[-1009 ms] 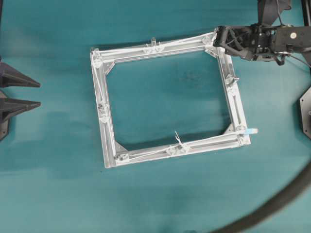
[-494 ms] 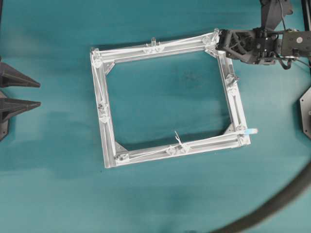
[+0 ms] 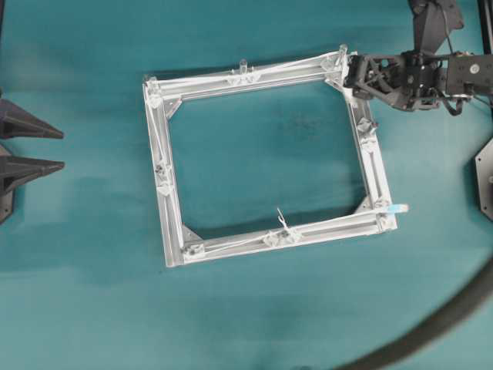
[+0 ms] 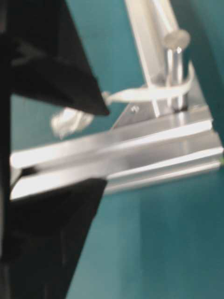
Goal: Move the cable alternately left and right between 8 pins so it hooks onto each one.
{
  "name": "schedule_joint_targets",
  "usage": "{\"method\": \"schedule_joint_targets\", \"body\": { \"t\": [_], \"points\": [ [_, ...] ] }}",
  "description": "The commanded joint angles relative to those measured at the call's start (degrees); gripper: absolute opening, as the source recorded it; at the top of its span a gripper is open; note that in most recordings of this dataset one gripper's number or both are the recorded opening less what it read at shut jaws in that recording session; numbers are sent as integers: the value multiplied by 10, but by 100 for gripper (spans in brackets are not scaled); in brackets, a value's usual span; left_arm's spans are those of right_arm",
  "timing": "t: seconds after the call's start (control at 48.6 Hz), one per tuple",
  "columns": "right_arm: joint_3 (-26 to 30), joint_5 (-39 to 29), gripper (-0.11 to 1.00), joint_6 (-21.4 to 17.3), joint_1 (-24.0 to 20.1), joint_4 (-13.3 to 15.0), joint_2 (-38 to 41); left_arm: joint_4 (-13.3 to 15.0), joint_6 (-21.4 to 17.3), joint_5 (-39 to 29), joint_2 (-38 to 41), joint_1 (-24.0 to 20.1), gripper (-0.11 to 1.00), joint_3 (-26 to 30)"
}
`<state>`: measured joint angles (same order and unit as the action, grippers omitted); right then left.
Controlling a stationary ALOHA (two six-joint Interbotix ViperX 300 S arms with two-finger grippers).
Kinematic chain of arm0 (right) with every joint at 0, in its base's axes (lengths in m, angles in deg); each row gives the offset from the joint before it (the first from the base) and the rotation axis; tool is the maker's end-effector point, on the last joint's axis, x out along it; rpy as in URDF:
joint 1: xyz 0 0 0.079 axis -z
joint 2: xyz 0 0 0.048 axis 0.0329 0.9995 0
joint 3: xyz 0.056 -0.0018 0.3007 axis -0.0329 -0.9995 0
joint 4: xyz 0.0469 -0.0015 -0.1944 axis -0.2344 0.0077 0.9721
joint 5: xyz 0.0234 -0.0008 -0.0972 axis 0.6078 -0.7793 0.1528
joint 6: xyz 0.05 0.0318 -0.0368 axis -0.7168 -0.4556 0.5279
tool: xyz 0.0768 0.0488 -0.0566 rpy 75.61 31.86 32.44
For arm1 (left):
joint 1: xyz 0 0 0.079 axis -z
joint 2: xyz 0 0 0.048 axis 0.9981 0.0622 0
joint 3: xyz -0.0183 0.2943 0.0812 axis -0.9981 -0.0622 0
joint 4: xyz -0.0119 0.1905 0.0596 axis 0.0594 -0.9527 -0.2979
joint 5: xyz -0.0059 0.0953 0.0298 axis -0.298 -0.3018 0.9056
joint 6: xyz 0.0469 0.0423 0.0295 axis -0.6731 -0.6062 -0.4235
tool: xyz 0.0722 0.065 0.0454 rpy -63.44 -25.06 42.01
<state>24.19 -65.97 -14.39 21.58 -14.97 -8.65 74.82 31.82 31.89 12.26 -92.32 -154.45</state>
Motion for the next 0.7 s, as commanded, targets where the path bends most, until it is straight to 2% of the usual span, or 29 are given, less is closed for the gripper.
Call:
{"method": "schedule_joint_targets", "body": {
  "t": [0.0,0.226,0.412,0.535,0.679],
  "points": [
    [4,-4,67,2,-7,-3,-12,0,1,4,4,1,64,5],
    [-4,-25,66,6,-7,-3,-60,0,1,4,4,1,64,5],
    [-9,-27,66,15,-7,18,-113,0,1,4,4,1,64,5],
    [-9,-23,66,28,-7,34,-133,-1,1,4,4,1,64,5],
    [-10,-2,66,65,-7,35,-149,0,0,4,4,1,64,5]
  ]
}}
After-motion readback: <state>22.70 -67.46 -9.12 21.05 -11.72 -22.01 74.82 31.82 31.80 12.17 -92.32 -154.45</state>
